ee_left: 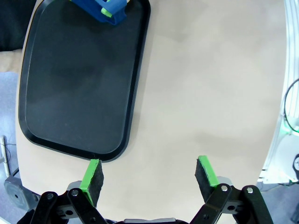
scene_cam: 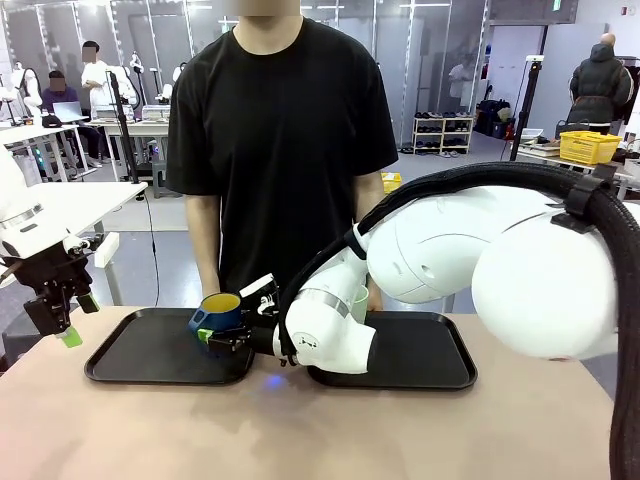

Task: Sort and store the cups by type.
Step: Pick up the Handle plastic cup and place it into the empty Flat Tray.

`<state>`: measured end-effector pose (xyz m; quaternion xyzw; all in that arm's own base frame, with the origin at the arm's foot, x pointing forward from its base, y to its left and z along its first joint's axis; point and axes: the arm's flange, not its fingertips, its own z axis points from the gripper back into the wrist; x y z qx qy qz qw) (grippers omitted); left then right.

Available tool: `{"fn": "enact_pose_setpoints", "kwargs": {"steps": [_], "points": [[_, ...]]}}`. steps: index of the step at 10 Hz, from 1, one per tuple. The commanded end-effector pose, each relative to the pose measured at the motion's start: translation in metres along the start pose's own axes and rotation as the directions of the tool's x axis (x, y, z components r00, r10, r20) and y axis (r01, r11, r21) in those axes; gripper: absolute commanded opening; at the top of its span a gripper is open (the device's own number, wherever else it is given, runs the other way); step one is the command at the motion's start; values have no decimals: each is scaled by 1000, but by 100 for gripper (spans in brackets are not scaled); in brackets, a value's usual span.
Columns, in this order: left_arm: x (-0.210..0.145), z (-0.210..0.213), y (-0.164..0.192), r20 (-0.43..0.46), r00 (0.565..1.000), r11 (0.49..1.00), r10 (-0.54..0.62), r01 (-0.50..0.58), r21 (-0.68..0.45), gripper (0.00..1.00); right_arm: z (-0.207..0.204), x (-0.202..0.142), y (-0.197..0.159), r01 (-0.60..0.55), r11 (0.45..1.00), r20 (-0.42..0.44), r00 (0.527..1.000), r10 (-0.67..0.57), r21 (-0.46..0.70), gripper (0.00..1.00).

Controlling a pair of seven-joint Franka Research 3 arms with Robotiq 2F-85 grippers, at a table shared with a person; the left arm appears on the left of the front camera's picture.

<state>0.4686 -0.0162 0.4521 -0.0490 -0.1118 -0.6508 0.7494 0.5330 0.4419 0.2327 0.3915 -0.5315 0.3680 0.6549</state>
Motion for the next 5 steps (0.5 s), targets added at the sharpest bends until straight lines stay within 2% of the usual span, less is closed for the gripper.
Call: {"fn": "enact_pose_setpoints", "kwargs": {"steps": [1,5], "points": [[0,1,1,-6,1000,1000,3,-3,14,100,1,0,-2,9,1000,0,1000,-9,-5,80],[0,1,1,-6,1000,1000,3,-3,14,100,-1,-9,-5,22,1000,-20,1000,-22,10,80]]}}
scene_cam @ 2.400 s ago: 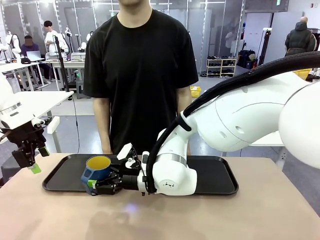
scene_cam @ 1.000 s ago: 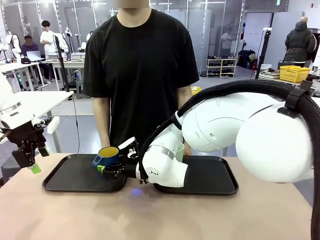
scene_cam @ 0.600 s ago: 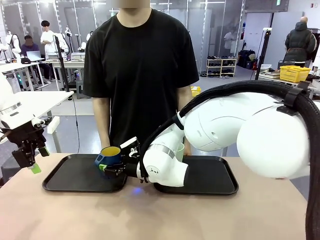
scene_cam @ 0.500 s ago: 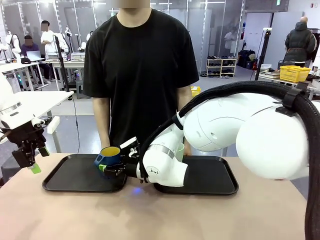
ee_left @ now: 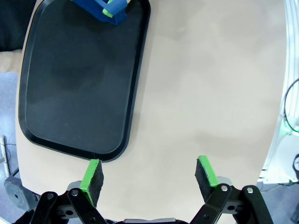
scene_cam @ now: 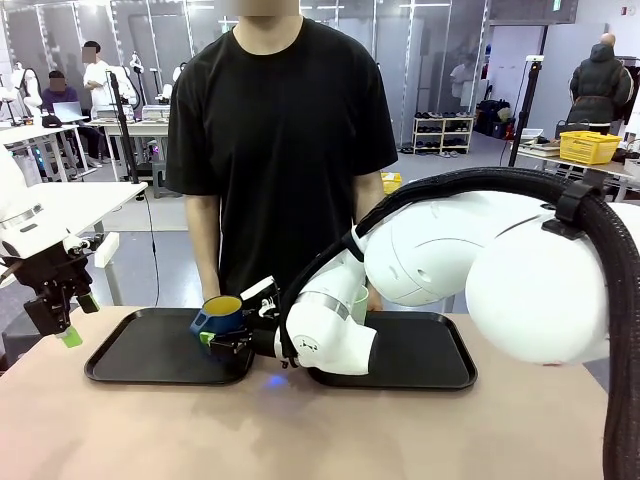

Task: Sort and store the cups by type.
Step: Pick up the Handle plastic cup and place it into the empty Flat Tray.

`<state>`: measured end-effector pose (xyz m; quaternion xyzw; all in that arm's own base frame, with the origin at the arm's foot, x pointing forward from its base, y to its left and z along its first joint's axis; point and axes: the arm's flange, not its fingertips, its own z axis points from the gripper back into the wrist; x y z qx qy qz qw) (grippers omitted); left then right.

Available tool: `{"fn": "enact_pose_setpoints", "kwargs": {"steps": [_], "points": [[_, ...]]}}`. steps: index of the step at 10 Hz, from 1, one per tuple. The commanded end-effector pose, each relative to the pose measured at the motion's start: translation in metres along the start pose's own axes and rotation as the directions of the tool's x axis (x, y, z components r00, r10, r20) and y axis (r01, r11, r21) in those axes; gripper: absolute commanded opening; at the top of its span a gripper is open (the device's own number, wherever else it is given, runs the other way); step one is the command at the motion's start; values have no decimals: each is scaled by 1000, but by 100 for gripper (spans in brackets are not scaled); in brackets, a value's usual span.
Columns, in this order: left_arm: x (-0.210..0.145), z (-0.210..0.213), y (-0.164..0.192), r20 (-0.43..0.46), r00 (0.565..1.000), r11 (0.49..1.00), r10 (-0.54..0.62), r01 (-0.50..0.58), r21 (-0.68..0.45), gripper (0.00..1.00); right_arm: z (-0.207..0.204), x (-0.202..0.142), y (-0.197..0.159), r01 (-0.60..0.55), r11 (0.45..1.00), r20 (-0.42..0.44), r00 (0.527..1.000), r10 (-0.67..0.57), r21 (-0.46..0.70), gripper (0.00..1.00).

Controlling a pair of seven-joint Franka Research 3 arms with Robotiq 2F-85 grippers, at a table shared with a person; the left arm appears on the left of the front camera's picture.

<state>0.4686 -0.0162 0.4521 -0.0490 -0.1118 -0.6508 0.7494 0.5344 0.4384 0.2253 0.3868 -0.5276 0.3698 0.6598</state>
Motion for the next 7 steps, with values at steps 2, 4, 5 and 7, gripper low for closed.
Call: {"fn": "enact_pose_setpoints", "kwargs": {"steps": [2,4,5,7], "points": [[0,1,1,-6,1000,1000,3,-3,14,100,-5,-5,-1,30,999,-7,1000,-30,21,80],[0,1,1,-6,1000,1000,3,-3,14,100,-6,-9,-1,34,999,-11,999,-33,23,80],[0,1,1,-6,1000,1000,3,-3,14,100,-6,-10,-1,34,999,-19,999,-33,14,80],[0,1,1,-6,1000,1000,3,-3,14,100,-7,-15,-2,32,999,-29,999,-32,11,80]]}}
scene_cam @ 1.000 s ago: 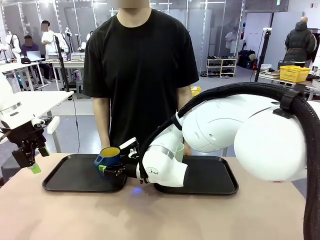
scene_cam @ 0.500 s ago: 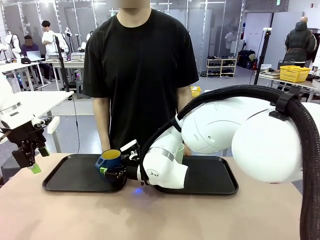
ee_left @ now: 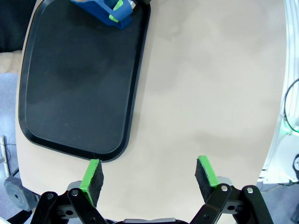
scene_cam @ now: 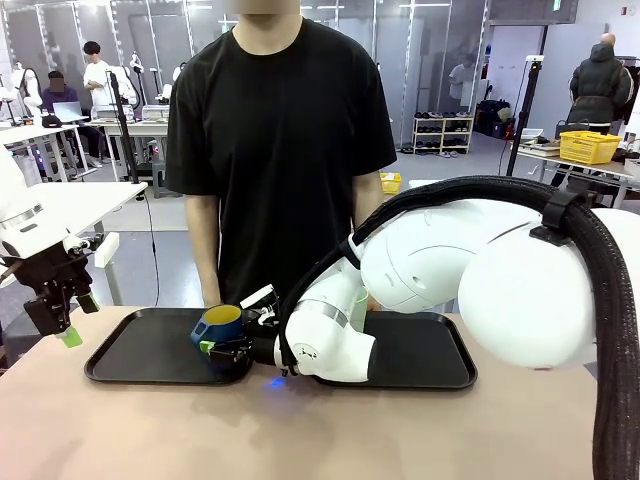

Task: Sort and store the cups by type.
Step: Pick up the Handle plastic cup and place it into the empty Flat Tray.

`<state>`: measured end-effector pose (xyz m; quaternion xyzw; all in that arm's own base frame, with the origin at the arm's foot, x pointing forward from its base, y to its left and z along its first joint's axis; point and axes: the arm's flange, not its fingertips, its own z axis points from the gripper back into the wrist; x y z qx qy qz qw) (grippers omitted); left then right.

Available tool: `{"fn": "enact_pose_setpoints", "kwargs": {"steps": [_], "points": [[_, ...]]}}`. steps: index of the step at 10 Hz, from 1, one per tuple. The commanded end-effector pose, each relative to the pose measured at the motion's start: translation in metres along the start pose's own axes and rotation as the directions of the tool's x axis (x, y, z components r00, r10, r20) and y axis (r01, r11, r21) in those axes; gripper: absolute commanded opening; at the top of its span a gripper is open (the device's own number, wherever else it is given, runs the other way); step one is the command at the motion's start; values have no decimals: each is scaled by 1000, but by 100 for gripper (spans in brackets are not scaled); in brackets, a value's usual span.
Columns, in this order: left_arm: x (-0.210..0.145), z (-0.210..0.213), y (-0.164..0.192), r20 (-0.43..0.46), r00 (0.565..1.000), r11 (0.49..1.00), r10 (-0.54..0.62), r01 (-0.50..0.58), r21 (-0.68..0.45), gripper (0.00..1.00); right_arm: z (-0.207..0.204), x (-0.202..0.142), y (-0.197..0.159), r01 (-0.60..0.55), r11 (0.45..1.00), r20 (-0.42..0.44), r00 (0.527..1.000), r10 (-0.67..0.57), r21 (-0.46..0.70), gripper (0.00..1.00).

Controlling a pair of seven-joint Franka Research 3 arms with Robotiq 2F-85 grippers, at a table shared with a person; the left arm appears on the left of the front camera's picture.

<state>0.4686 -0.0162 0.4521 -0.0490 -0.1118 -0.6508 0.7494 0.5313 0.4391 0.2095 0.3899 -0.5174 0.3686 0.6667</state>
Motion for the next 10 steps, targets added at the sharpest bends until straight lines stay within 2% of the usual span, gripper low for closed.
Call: {"fn": "enact_pose_setpoints", "kwargs": {"steps": [1,4,6,10], "points": [[0,1,1,-6,1000,1000,3,-3,14,100,-6,-1,-4,15,1000,-14,1000,-15,8,80],[0,1,1,-6,1000,1000,3,-3,14,100,-4,-3,-4,21,1000,-12,1000,-21,8,80],[0,1,1,-6,1000,1000,3,-3,14,100,-1,-3,-3,29,1000,-6,1000,-29,0,98],[0,1,1,-6,1000,1000,3,-3,14,100,5,-2,3,25,1000,-4,1000,-25,-10,100]]}}
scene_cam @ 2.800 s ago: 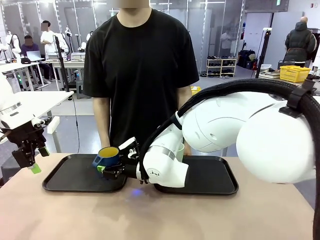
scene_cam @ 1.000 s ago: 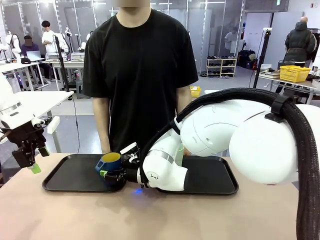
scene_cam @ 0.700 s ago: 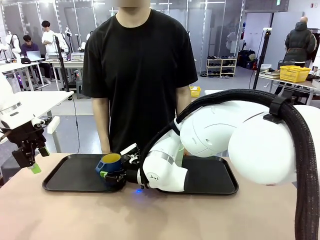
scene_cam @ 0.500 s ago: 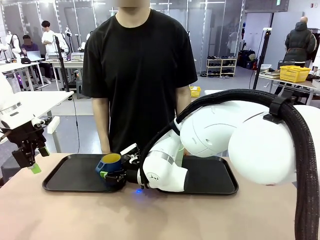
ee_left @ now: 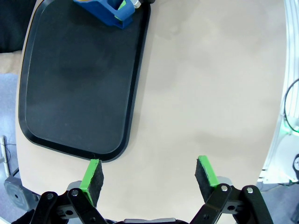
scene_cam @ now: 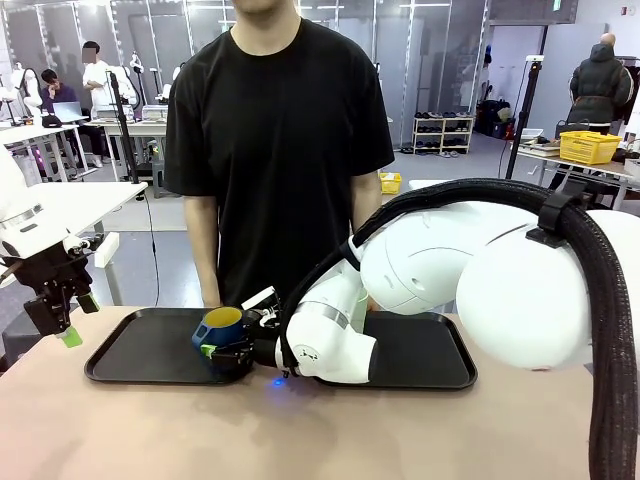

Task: Sort and store the cups by type.
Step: Pick up the Handle plastic cup and place it into the empty Flat Tray.

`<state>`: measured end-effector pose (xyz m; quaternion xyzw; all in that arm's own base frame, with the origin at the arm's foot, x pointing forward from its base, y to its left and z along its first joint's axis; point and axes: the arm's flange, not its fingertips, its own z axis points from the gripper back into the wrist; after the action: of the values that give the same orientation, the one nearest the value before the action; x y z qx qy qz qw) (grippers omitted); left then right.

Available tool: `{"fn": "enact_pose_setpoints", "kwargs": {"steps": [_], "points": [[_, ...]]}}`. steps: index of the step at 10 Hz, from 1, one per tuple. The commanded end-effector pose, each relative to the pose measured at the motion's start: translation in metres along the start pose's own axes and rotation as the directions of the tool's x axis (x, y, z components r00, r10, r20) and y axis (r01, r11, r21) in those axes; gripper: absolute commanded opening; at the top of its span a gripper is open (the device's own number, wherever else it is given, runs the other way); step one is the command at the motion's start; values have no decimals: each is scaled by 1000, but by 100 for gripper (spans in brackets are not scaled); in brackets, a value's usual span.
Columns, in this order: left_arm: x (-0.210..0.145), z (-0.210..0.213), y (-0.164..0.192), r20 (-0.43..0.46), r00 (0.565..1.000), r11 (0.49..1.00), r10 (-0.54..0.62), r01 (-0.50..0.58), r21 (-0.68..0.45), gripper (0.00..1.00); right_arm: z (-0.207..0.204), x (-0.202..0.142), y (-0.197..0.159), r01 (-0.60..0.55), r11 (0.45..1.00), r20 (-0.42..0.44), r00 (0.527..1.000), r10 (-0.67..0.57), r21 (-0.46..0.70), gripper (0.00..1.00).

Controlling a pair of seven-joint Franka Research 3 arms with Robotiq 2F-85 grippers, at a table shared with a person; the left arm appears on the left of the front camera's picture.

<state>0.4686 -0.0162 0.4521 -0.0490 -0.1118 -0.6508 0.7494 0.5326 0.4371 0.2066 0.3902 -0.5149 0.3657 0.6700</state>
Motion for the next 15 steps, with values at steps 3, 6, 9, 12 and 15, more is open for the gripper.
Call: {"fn": "enact_pose_setpoints", "kwargs": {"steps": [3,6,9,12,15], "points": [[0,1,1,-6,1000,1000,3,-3,14,100,9,1,11,14,1000,-3,1000,-14,-14,100],[0,1,1,-6,1000,1000,3,-3,14,100,14,0,16,17,1000,5,1000,-17,-17,100],[0,1,1,-6,1000,1000,3,-3,14,100,17,4,22,0,1000,10,1000,0,-19,100],[0,1,1,-6,1000,1000,3,-3,14,100,24,8,32,-15,999,1,1000,15,-30,100],[0,1,1,-6,1000,1000,3,-3,14,100,37,13,44,-13,999,-29,1000,11,-47,100]]}}
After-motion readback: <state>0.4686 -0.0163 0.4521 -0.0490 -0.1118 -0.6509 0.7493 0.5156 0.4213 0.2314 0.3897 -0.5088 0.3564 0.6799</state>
